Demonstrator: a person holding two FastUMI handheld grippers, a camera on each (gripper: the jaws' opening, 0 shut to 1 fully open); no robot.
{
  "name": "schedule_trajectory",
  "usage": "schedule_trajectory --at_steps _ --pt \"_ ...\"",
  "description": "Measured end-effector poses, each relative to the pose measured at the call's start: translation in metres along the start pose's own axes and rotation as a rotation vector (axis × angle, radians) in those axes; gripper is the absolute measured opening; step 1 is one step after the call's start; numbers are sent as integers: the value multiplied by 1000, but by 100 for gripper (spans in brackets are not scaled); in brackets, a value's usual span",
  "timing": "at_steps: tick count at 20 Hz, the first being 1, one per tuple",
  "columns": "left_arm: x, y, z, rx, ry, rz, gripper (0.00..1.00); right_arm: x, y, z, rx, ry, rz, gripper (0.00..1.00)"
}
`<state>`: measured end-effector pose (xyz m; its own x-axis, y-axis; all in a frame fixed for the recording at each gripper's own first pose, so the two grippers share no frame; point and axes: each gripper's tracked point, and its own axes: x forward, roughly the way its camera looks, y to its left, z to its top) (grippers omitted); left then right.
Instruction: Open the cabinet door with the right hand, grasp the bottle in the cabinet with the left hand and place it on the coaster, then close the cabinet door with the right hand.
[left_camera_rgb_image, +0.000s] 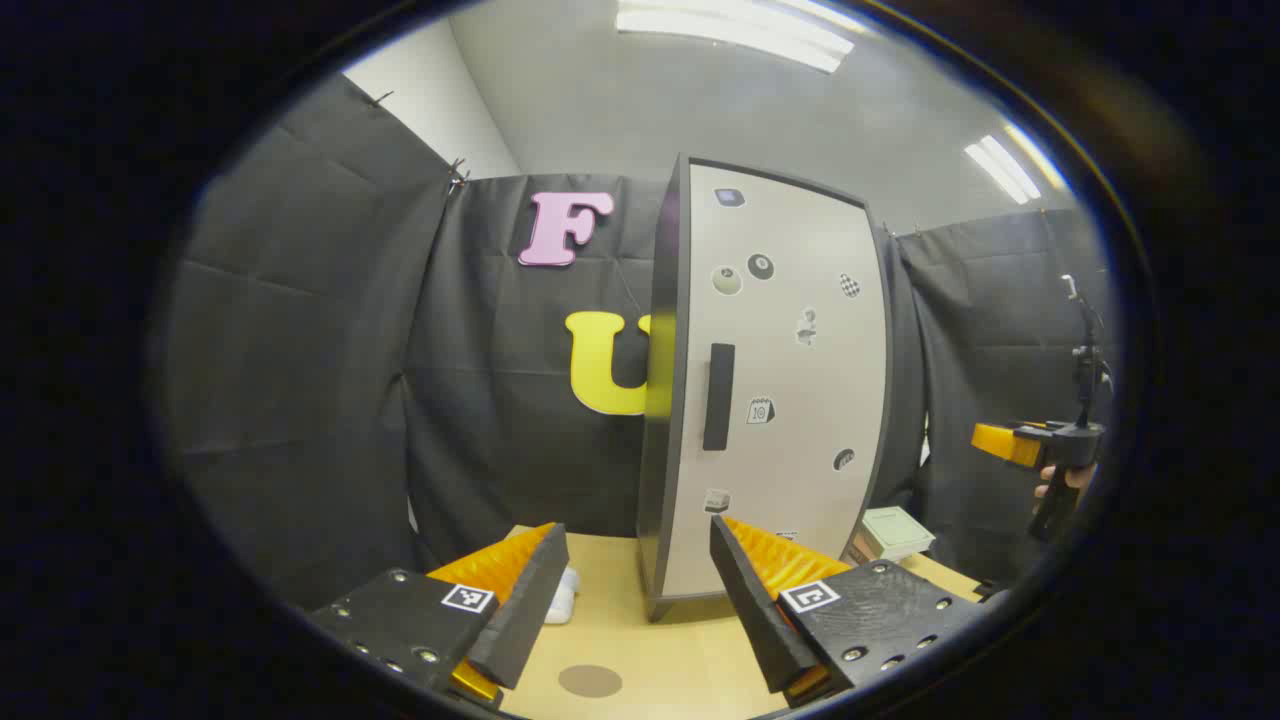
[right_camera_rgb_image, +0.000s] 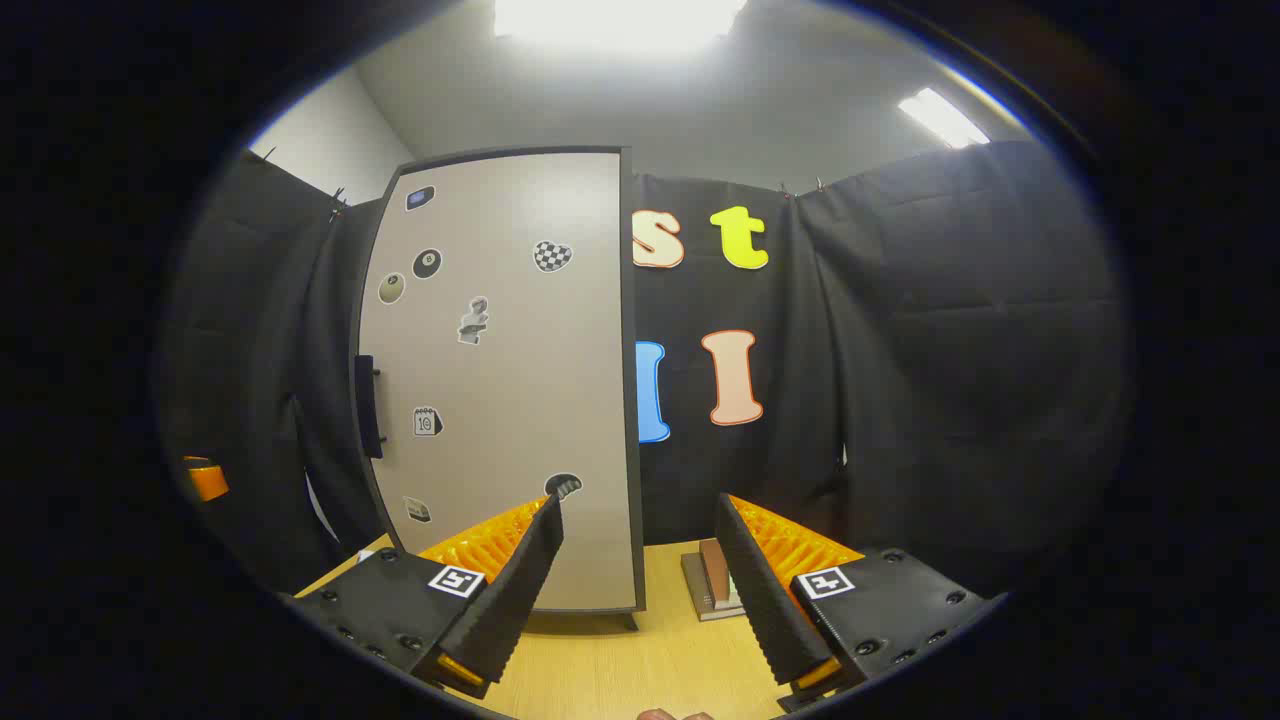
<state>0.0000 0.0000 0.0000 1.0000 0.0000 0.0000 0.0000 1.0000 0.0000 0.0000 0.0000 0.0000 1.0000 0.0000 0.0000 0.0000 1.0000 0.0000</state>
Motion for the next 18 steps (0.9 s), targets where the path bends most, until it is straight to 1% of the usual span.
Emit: schedule_trajectory --at_steps 1,5,6,9,10,15,18 --pt "-1 2 -3 -3 4 3 88 0 2 -2 3 6 2 98" --pt "-4 2 -16 -12 38 4 88 1 6 -8 0 23 5 98" --pt "-5 2 -16 -8 41 3 87 1 7 -8 4 17 7 98" --pt "-6 -2 -14 -36 37 -17 87 2 11 -7 18 13 13 98" --pt "-5 0 -14 -40 37 -16 88 2 11 -8 14 19 14 98" --pt "-8 4 -14 -17 31 -5 87 1 14 -5 18 25 20 98" --pt "-10 4 -21 -27 44 -4 87 1 20 -4 14 32 36 98"
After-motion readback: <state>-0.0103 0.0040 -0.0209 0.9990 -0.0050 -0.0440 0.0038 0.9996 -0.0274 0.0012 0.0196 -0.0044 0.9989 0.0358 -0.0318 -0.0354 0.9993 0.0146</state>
